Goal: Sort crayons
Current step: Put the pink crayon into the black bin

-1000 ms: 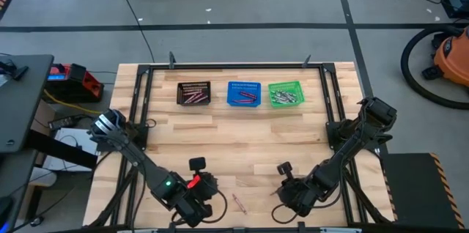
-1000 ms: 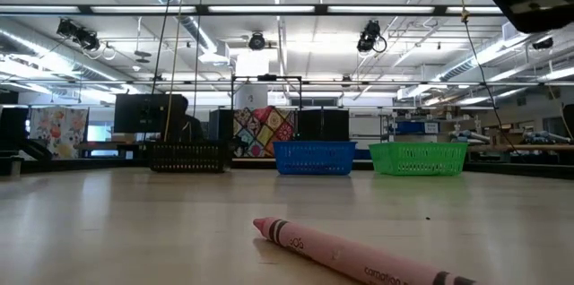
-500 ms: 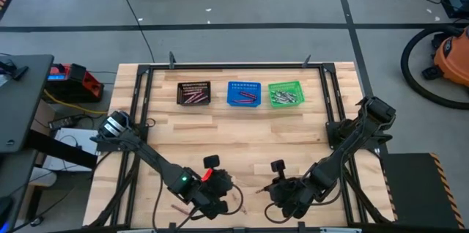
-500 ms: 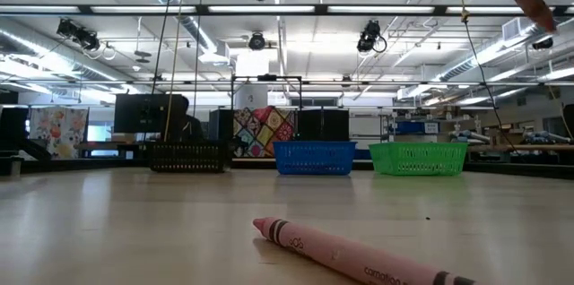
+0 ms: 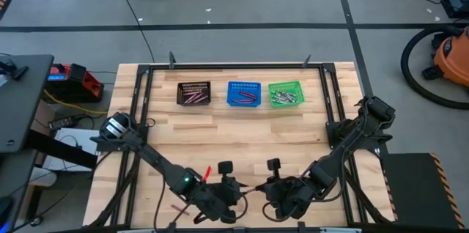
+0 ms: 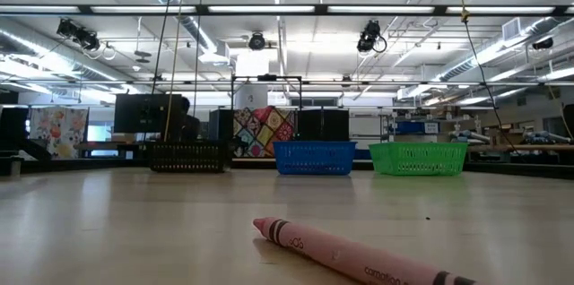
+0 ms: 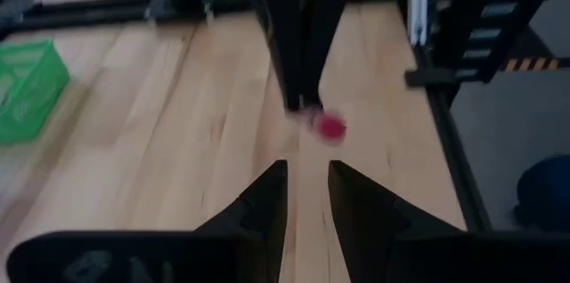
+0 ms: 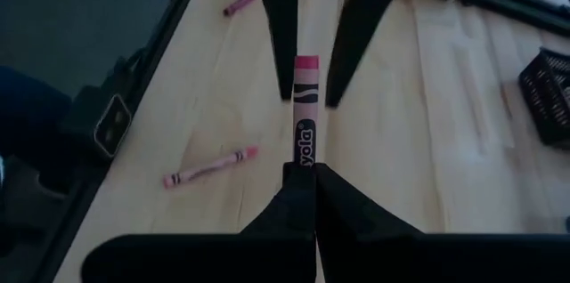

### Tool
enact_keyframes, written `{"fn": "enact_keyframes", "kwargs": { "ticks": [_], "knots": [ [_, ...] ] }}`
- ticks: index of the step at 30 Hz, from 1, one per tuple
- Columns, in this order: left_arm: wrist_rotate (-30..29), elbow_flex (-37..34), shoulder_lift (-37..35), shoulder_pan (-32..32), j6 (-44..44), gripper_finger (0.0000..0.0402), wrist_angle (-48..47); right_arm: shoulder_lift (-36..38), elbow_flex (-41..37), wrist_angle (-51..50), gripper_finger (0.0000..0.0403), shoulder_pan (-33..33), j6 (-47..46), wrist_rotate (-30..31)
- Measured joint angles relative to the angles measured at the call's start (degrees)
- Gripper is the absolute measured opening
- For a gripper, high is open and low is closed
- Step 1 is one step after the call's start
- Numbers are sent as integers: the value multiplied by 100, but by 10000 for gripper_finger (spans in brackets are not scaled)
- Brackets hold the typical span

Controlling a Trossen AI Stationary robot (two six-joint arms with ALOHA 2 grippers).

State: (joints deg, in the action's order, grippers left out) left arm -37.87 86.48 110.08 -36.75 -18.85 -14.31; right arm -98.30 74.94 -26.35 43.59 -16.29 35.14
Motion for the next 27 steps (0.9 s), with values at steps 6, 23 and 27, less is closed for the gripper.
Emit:
{"fn": "enact_keyframes", "kwargs": {
  "ticks": [6, 23, 27],
  "knots": [
    [-1, 0, 0, 71, 212, 96, 169, 2, 0, 145, 4, -63, 89, 120],
    [0, 0, -9, 157, 514, 96, 632, 4, 0, 356, 5, -205, 247, 80],
    [50, 0, -11, 172, 514, 86, 612, 4, 0, 355, 5, -205, 255, 80]
  ]
}}
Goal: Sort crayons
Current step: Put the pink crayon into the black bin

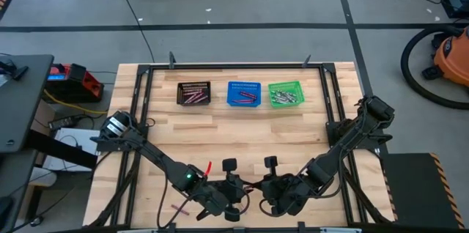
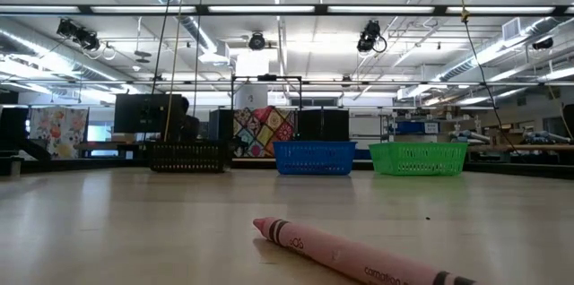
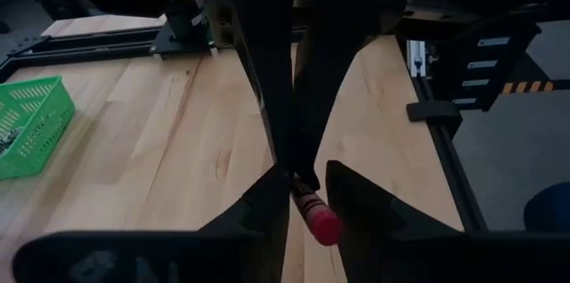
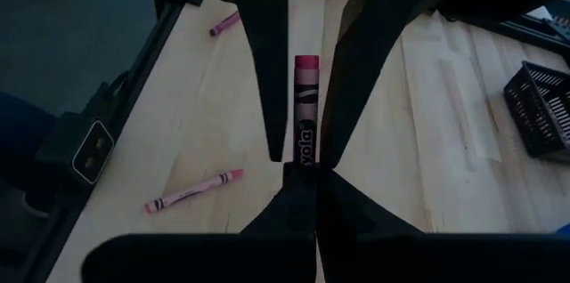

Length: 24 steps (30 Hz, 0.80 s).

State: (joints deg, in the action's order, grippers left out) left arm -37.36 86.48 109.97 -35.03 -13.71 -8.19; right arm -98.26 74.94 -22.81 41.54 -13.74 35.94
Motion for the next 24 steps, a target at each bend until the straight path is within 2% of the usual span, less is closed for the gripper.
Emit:
{"fn": "enact_keyframes", "kwargs": {
  "ticks": [9, 18, 24],
  "knots": [
    [4, 9, -4, -2, 2, 32, -143, 0, 0, -2, 5, 0, -41, -9],
    [40, 9, -9, 92, 149, 35, -476, 0, -4, -40, 24, -48, -289, 3],
    [-11, -4, 0, 390, 128, 35, -1288, 8, 7, -6, 43, -161, -327, 149]
  ]
}}
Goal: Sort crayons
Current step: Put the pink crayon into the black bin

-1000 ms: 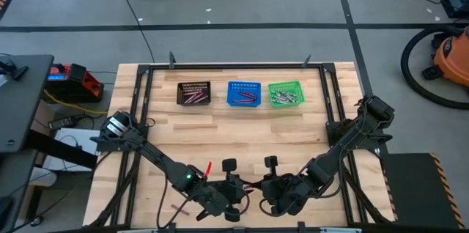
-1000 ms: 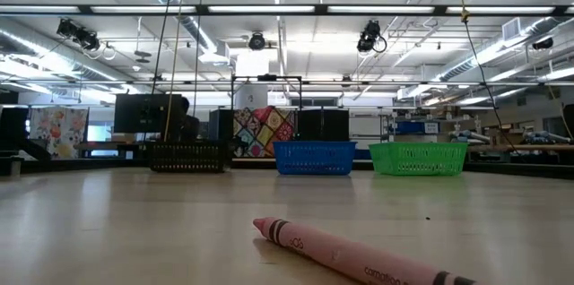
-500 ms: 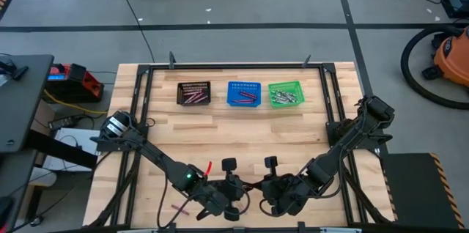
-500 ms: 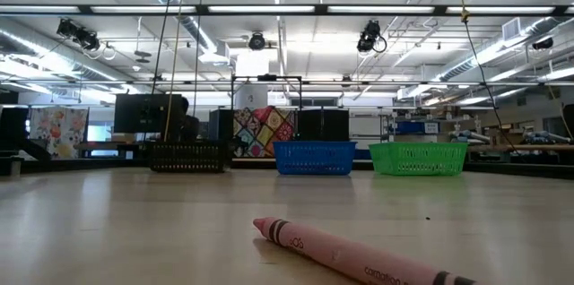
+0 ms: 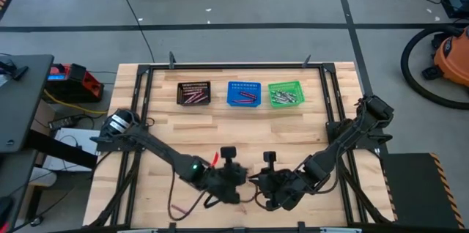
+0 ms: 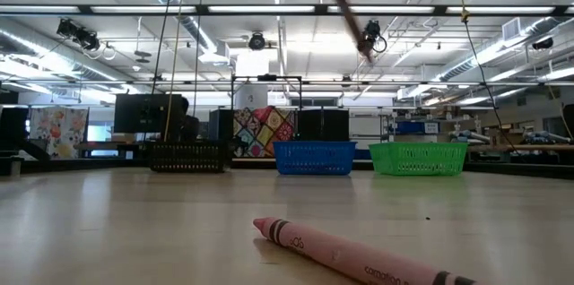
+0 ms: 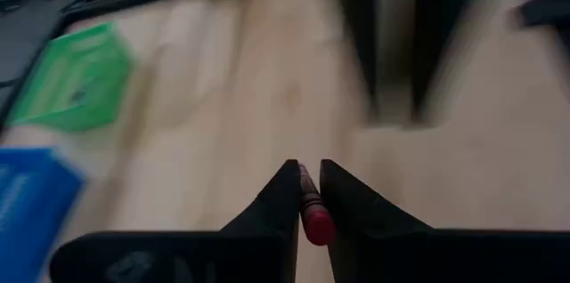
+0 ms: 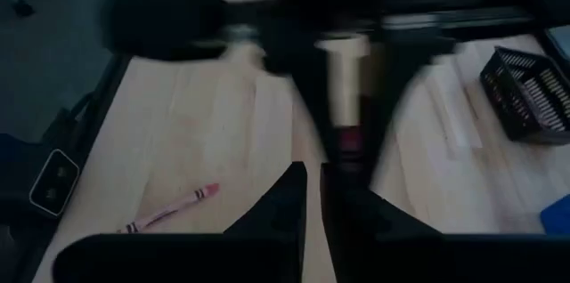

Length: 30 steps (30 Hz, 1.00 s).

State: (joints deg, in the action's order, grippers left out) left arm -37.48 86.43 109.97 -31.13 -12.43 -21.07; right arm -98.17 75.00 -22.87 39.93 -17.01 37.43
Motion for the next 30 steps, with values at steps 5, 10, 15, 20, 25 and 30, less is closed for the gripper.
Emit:
{"fn": "enact_keyframes", "kwargs": {
  "ticks": [5, 10, 15, 20, 25, 30],
  "knots": [
    [-186, 0, 0, 329, -85, 36, -844, -4, 0, -38, 54, -5, -255, 9],
    [-192, 2, 0, 680, -1, 36, -1406, -4, -7, -276, 59, 54, -617, 9],
    [-193, 2, -14, 1038, 18, 36, -2161, -4, -7, -561, 60, 153, -1033, 7],
    [-365, 2, -130, 1380, 11, 36, -3202, -4, -7, -654, 60, 266, -1199, 7],
    [-500, 2, -461, 1687, 24, 36, -3905, -6, -9, -635, 60, 350, -1298, 4],
    [-494, 5, -852, 2077, 306, 36, -4027, -8, -11, -684, 60, 362, -1555, 4]
  ]
}}
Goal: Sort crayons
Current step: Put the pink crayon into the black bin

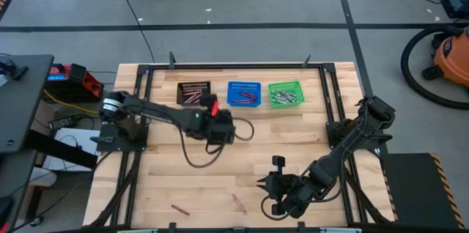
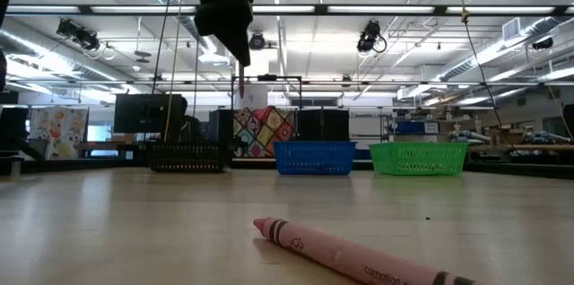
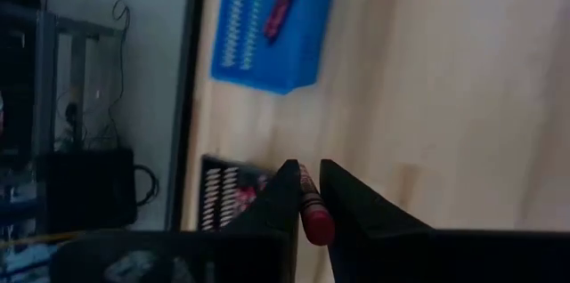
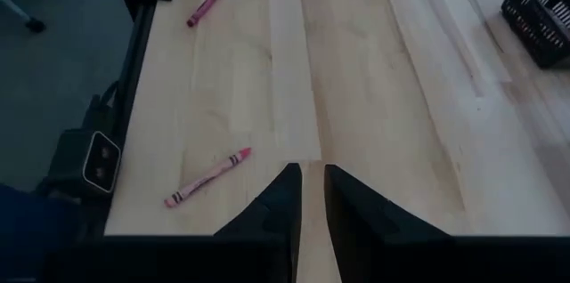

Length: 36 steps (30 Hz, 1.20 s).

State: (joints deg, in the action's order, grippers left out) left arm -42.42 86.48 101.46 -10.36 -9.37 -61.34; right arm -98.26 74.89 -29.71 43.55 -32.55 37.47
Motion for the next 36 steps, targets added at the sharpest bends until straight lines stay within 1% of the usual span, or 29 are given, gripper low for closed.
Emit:
{"fn": "enact_keyframes", "kwargs": {
  "ticks": [4, 7, 14, 16, 21, 22, 25, 29, 32, 36],
  "knots": [
    [5, -347, -352, 383, 112, 36, 56, 0, 0, -5, 60, -2, -97, 0],
    [35, -890, -742, 676, 123, 36, 381, 0, 0, 9, 60, 12, -94, -2],
    [611, -2579, -1976, 1418, 415, 36, 2483, 0, 0, 59, 60, 15, -94, -2],
    [661, -2968, -2302, 1588, 455, 36, 2787, 0, 0, 76, 60, 15, -94, -2],
    [1074, -3751, -2951, 1955, 464, 36, 3405, -2, 0, 126, 60, -19, -94, -4],
    [1100, -3905, -3043, 2030, 465, 36, 3523, -2, 0, 131, 60, -41, -90, -3],
    [1538, -4354, -3257, 2325, 467, 36, 4023, -4, -1, 185, 60, -106, -90, -4],
    [2079, -4923, -3308, 2854, 346, 36, 4627, -4, -2, 292, 60, -180, -86, -6],
    [2521, -5301, -3303, 3221, 209, 36, 5170, -4, 0, 327, 60, -207, -85, -121],
    [3064, -5637, -3301, 3542, 118, 36, 5959, -4, 0, 366, 60, -240, -83, -164]
  ]
}}
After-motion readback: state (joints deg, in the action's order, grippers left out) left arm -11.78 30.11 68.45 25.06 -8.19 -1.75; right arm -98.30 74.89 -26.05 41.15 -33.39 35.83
